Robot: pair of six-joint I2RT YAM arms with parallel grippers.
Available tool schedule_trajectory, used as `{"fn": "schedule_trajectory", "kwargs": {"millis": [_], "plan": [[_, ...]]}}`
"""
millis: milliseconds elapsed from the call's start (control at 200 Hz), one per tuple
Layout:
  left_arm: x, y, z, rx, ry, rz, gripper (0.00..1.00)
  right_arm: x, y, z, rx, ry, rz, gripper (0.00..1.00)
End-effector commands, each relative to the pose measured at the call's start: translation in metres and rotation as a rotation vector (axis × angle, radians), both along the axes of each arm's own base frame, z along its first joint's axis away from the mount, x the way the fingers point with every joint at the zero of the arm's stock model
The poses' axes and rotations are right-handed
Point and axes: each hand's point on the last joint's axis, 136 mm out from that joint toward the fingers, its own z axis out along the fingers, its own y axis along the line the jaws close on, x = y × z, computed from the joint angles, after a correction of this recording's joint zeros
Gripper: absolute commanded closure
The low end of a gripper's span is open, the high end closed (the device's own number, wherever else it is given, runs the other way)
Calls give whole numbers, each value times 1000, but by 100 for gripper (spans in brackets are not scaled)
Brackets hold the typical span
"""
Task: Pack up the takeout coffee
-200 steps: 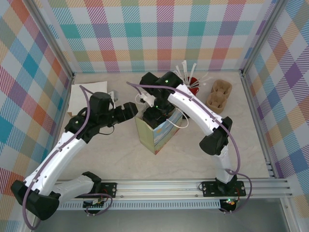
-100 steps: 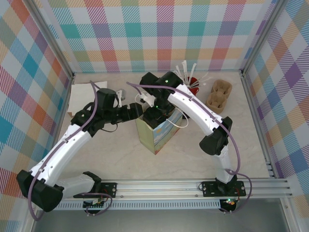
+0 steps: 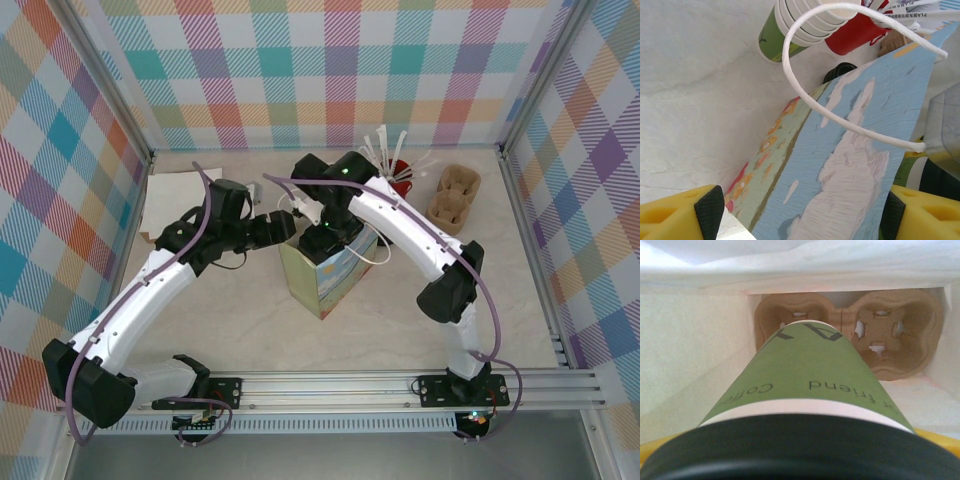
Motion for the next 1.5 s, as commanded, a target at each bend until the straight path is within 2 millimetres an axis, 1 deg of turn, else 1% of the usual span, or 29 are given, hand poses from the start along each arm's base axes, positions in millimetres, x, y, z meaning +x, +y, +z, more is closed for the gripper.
{"fn": "schedule_trajectory", "kwargs": {"millis": [0, 225, 440, 590, 795, 880, 990, 1150, 1415, 1495], "plan": [[6, 14, 10, 36, -32, 48, 20, -11, -6, 16, 33, -3, 5, 21], [9, 17, 12, 37, -30, 68, 20, -15, -7, 7, 21, 22, 6, 22], [5, 8, 18, -9, -38, 27, 20, -16, -2, -7, 8, 63, 6, 22], [3, 12, 20, -3, -44, 40, 20, -16, -1, -16, -8, 82, 6, 22], [-5, 15, 36, -27, -81, 35, 20, -15, 4, -29, -16, 121, 10, 22], [-9, 19, 43, -28, -97, 41, 19, -14, 5, -33, -18, 129, 9, 22], [-16, 25, 46, -20, -105, 52, 18, -12, 6, -34, -19, 130, 10, 22], [-29, 36, 38, 0, -86, 76, 18, -9, 3, -39, -44, 135, 4, 22], [-43, 59, 12, 50, -54, 157, 18, -8, 3, -40, -48, 132, -4, 22], [-47, 64, 0, 66, -33, 172, 18, -8, 1, -40, -57, 129, -4, 22]]}}
